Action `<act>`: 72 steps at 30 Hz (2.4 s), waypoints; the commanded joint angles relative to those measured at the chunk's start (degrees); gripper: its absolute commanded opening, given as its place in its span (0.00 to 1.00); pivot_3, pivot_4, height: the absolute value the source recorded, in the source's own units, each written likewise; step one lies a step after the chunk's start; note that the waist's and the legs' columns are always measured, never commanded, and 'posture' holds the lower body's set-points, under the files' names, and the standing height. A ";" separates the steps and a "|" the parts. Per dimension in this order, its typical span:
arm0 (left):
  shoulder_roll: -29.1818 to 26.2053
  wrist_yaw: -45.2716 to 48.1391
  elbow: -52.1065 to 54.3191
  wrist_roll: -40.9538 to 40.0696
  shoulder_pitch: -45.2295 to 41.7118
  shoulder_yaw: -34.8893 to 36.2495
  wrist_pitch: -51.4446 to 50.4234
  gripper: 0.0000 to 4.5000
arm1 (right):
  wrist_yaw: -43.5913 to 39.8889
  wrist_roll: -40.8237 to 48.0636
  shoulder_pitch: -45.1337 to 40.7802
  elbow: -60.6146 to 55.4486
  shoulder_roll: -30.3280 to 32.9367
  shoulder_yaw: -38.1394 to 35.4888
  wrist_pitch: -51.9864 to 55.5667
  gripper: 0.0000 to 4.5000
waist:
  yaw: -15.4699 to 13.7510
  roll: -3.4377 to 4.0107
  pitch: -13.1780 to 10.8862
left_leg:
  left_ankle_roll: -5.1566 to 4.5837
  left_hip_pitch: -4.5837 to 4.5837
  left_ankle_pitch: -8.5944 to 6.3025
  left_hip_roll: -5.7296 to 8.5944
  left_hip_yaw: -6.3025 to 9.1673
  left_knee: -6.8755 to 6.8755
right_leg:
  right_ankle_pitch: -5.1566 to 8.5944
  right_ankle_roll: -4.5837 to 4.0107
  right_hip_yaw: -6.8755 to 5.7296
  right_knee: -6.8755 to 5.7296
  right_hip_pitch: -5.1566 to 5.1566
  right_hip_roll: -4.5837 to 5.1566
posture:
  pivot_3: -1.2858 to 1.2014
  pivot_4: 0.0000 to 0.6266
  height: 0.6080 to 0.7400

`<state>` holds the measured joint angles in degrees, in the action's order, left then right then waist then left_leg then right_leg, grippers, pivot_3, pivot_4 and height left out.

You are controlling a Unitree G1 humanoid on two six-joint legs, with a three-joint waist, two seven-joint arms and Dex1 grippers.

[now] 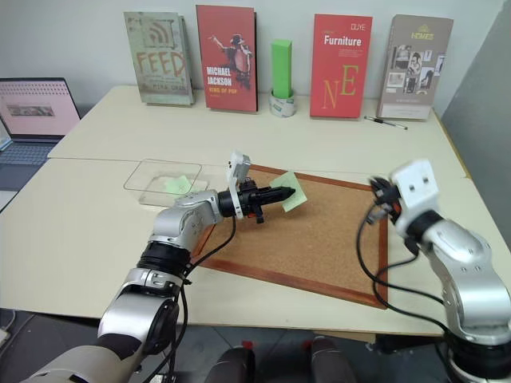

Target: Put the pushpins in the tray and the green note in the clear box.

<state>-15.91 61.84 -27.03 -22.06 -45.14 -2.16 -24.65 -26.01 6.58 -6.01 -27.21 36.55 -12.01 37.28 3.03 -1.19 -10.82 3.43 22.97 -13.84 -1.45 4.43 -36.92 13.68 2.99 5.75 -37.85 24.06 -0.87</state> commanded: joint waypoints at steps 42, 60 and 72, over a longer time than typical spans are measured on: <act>-9.91 -14.62 19.84 3.26 0.56 5.58 -3.29 0.00 | -12.87 10.12 -15.77 5.72 -0.39 5.31 -12.83 0.69 | 2.08 0.01 -0.02 | -0.06 -0.14 0.03 -0.06 -0.03 -0.03 | -0.04 0.05 0.08 -0.16 -0.03 -0.07 | 0.52 0.24 1.00; -28.62 -24.80 -3.41 21.23 -0.32 4.60 7.44 0.00 | -20.14 11.57 -27.08 9.64 -7.62 22.62 -9.15 0.69 | 0.35 -0.01 -0.03 | -0.05 -0.03 0.03 -0.07 0.04 0.01 | 0.01 -0.05 -0.12 -0.12 0.05 -0.02 | 0.52 0.24 1.00; -27.91 -23.97 -9.84 23.20 -1.65 4.10 10.23 0.28 | -18.94 9.92 -26.81 9.32 -8.06 22.53 -9.11 0.71 | 0.27 -0.01 -0.03 | -0.05 -0.03 0.03 -0.08 0.04 -0.01 | 0.01 -0.06 -0.13 -0.18 0.07 -0.03 | 0.52 0.24 1.00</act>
<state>-43.15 37.80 -37.32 1.15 -44.75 1.32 -15.55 -45.07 16.71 -32.36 -16.06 28.67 11.33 29.35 3.30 -1.20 -10.85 3.39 22.95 -13.81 -1.53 4.47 -36.93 13.69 2.93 5.62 -38.03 24.13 -0.89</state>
